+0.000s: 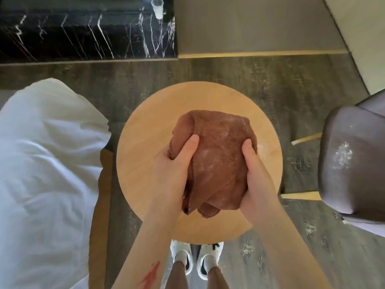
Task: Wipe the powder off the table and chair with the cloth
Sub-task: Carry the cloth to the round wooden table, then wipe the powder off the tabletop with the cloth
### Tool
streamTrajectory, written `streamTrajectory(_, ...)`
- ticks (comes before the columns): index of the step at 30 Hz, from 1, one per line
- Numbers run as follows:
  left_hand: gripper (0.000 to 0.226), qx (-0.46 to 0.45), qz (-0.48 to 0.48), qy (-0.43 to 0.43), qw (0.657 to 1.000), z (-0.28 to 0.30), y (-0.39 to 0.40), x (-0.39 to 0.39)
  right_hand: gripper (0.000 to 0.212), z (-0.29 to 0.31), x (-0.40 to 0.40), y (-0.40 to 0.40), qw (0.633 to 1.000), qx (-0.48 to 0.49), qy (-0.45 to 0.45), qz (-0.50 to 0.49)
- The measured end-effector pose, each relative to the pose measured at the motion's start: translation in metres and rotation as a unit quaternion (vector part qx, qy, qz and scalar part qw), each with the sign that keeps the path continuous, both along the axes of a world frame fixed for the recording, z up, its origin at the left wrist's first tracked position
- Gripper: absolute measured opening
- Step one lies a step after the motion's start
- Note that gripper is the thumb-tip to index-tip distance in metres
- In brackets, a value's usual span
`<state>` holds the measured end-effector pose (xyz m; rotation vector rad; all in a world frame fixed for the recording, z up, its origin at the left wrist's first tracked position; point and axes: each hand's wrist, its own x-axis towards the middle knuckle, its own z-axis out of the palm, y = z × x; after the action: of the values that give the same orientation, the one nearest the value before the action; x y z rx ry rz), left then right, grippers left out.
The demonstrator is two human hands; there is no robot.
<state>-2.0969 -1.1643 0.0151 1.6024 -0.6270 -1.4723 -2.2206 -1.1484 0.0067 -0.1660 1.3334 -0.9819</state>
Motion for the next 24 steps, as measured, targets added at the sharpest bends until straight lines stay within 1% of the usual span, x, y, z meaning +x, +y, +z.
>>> streamTrajectory(2, 0.013, 0.019, -0.011, -0.007, 1.000, -0.014, 0.005, 0.002, 0.056, -0.012, -0.001, 0.008, 1.000, 0.009, -0.025, -0.001)
streamTrajectory(3, 0.014, 0.026, -0.013, -0.001, 1.000, -0.027, 0.007, 0.002, 0.060, -0.024, -0.002, 0.011, 1.000, 0.012, -0.029, -0.003)
streamTrajectory(7, 0.013, 0.085, 0.003, -0.001, 0.996, -0.099, 0.012, -0.002, 0.064, -0.090, -0.002, 0.019, 0.995, 0.084, -0.044, -0.016)
streamTrajectory(9, 0.011, 0.109, 0.008, 0.003, 0.994, -0.122, 0.015, -0.004, 0.060, -0.110, -0.003, 0.024, 0.993, 0.102, -0.051, -0.027)
streamTrajectory(11, 0.011, 0.128, 0.008, 0.006, 0.992, -0.142, 0.017, -0.007, 0.056, -0.125, -0.004, 0.026, 0.992, 0.112, -0.054, -0.036)
streamTrajectory(13, 0.011, 0.145, 0.001, -0.003, 0.989, -0.157, 0.016, -0.010, 0.060, -0.139, -0.008, 0.027, 0.990, 0.125, -0.051, -0.041)
streamTrajectory(16, 0.014, 0.138, -0.008, 0.003, 0.990, -0.169, 0.012, -0.016, 0.066, -0.149, -0.012, 0.025, 0.990, 0.125, -0.044, -0.041)
streamTrajectory(18, 0.016, 0.131, -0.011, -0.001, 0.991, -0.173, 0.010, -0.019, 0.059, -0.154, -0.015, 0.023, 0.991, 0.122, -0.038, -0.047)
streamTrajectory(20, 0.017, 0.123, -0.028, -0.018, 0.992, -0.174, 0.006, -0.021, 0.044, -0.157, -0.017, 0.020, 0.991, 0.117, -0.025, -0.053)
streamTrajectory(22, 0.012, 0.114, -0.043, -0.040, 0.992, -0.181, 0.004, -0.021, 0.023, -0.162, -0.018, 0.018, 0.991, 0.120, -0.010, -0.061)
streamTrajectory(24, 0.009, 0.106, -0.059, -0.067, 0.990, -0.186, 0.002, -0.020, 0.014, -0.167, -0.021, 0.017, 0.991, 0.116, 0.009, -0.058)
